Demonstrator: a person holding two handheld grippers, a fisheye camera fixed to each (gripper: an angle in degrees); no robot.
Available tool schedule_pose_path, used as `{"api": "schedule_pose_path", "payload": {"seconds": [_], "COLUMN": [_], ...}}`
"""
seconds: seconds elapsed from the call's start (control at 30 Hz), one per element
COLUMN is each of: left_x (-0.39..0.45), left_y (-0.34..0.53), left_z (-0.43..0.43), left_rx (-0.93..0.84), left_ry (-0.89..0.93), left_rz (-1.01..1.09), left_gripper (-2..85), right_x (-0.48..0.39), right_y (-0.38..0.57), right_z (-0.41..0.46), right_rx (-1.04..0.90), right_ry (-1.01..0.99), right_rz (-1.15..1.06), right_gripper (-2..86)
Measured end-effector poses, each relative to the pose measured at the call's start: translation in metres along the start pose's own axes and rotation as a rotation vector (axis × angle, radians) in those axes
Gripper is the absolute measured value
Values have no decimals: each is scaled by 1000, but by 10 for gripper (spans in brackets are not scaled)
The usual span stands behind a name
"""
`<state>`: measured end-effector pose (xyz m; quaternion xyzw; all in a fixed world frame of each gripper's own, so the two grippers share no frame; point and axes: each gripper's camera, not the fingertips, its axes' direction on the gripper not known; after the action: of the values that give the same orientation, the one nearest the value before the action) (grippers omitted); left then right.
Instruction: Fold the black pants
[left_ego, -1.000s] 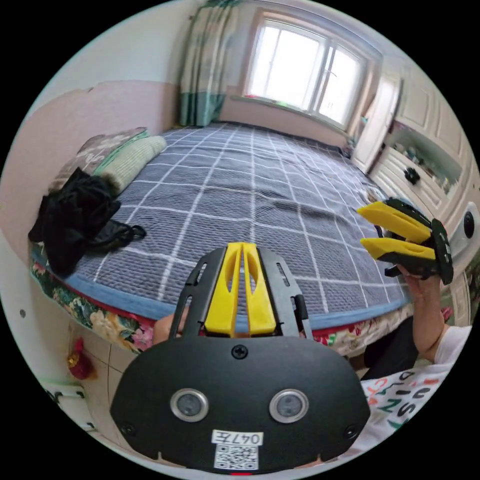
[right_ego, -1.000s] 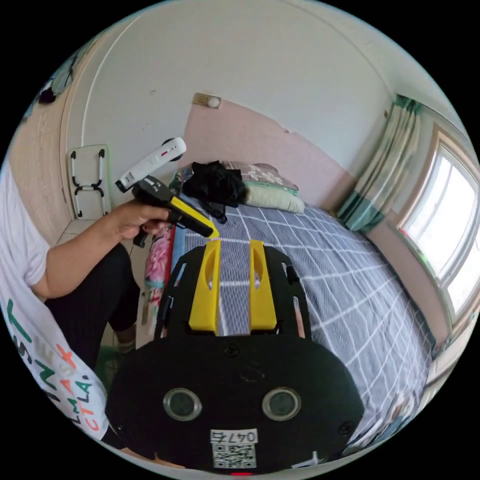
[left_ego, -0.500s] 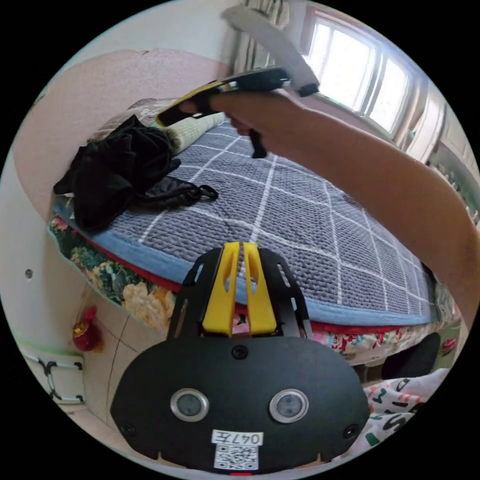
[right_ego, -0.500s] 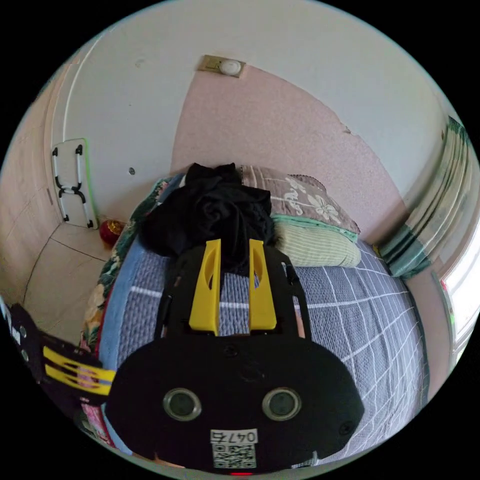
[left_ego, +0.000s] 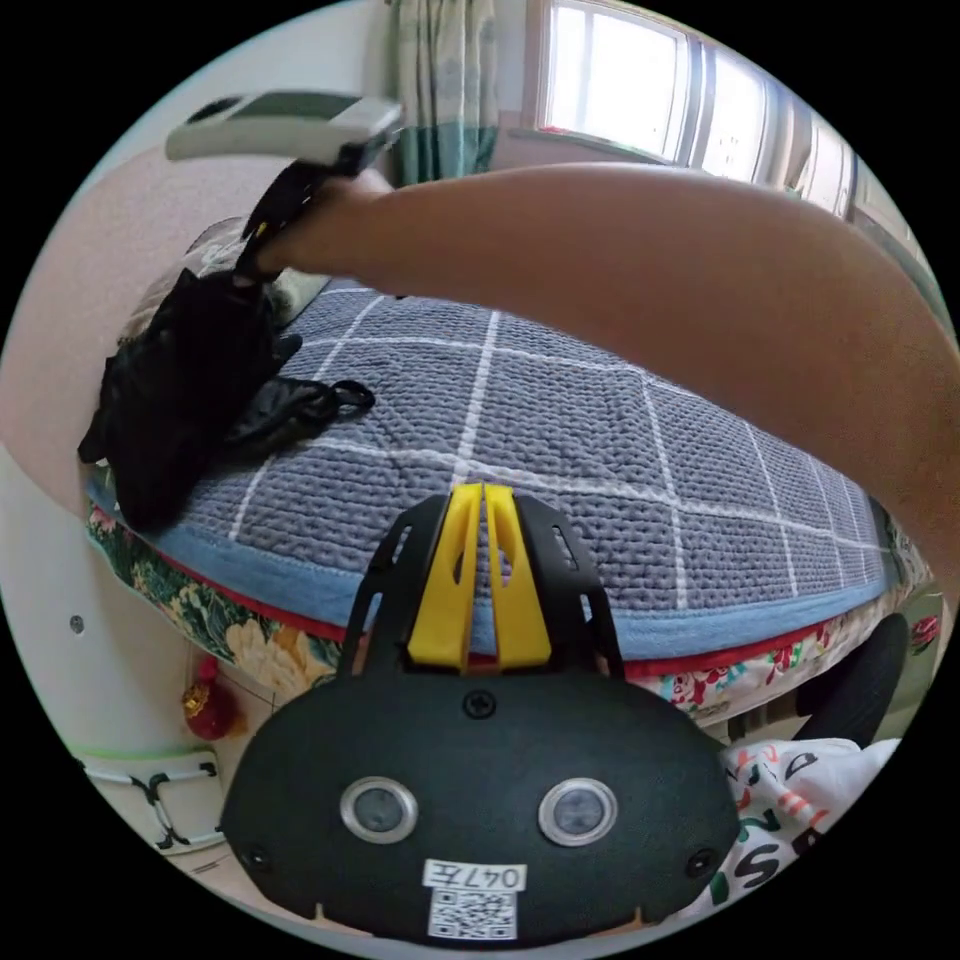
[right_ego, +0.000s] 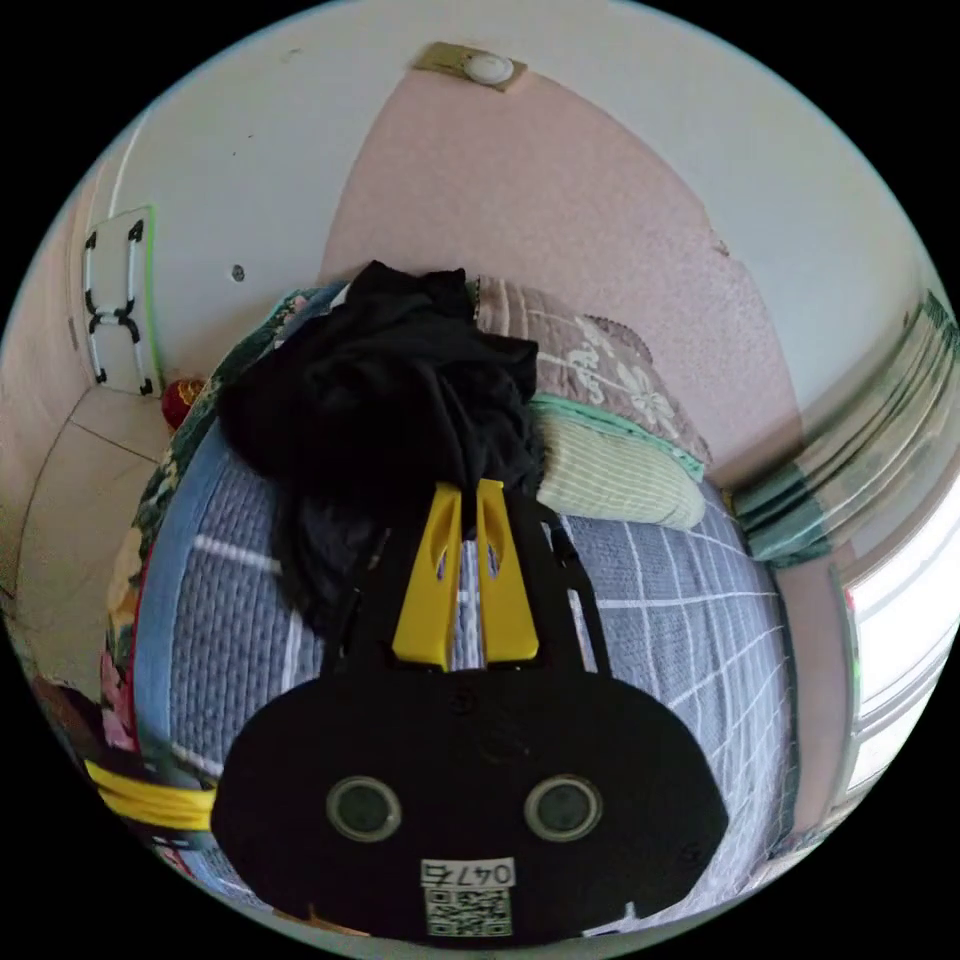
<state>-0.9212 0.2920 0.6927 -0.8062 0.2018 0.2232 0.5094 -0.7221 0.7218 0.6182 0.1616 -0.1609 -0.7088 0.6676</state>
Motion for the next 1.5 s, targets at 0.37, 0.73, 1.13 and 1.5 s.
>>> {"api": "schedule_pose_path", "payload": {"seconds": [0.37,0.73,1.13,1.5], "left_x": [8,195,475,413], "left_y": [13,-47,-22,-53], "left_z": [-60,-81,-24,-83], "left_rx": [339,139,-191,-128], "left_ry": [31,458,311,116], "left_rz": [-83,562,1057,805], "left_gripper": [-9,143,182,47], "right_x": [12,-57,-95,-121], "right_y": [209,475,646,742], "right_z": [-256,-502,-589,-643], "right_rx": [-17,-425,-208,-301], "right_ry": [168,445,216,180], "right_rz": [166,509,824,933], "right_gripper": [3,4,7,39]}}
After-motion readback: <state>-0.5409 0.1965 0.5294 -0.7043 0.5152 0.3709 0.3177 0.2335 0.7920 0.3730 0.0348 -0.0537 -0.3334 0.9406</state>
